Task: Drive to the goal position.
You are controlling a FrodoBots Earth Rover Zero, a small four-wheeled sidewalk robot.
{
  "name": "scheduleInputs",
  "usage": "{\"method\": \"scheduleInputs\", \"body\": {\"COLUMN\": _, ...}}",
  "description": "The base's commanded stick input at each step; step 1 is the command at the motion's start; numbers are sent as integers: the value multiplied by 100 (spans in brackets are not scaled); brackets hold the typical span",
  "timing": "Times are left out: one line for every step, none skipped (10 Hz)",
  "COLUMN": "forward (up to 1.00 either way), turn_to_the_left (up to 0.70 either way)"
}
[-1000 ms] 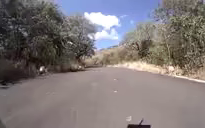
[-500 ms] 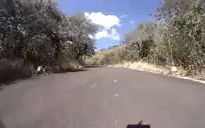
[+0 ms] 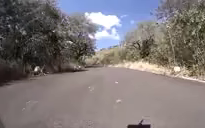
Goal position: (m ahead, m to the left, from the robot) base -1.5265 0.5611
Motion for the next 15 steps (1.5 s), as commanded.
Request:
{"method": "scheduleInputs", "body": {"forward": 50, "turn_to_the_left": 0}}
{"method": "scheduleInputs", "body": {"forward": 50, "turn_to_the_left": 0}}
{"method": "scheduleInputs", "body": {"forward": 50, "turn_to_the_left": 0}}
{"method": "scheduleInputs", "body": {"forward": 50, "turn_to_the_left": 0}}
{"method": "scheduleInputs", "body": {"forward": 50, "turn_to_the_left": 0}}
{"method": "scheduleInputs", "body": {"forward": 50, "turn_to_the_left": 0}}
{"method": "scheduleInputs", "body": {"forward": 50, "turn_to_the_left": 0}}
{"method": "scheduleInputs", "body": {"forward": 50, "turn_to_the_left": 0}}
{"method": "scheduleInputs", "body": {"forward": 19, "turn_to_the_left": 0}}
{"method": "scheduleInputs", "body": {"forward": 6, "turn_to_the_left": 0}}
{"method": "scheduleInputs", "body": {"forward": 0, "turn_to_the_left": -13}}
{"method": "scheduleInputs", "body": {"forward": 0, "turn_to_the_left": -38}}
{"method": "scheduleInputs", "body": {"forward": 0, "turn_to_the_left": -50}}
{"method": "scheduleInputs", "body": {"forward": 0, "turn_to_the_left": -50}}
{"method": "scheduleInputs", "body": {"forward": 0, "turn_to_the_left": -50}}
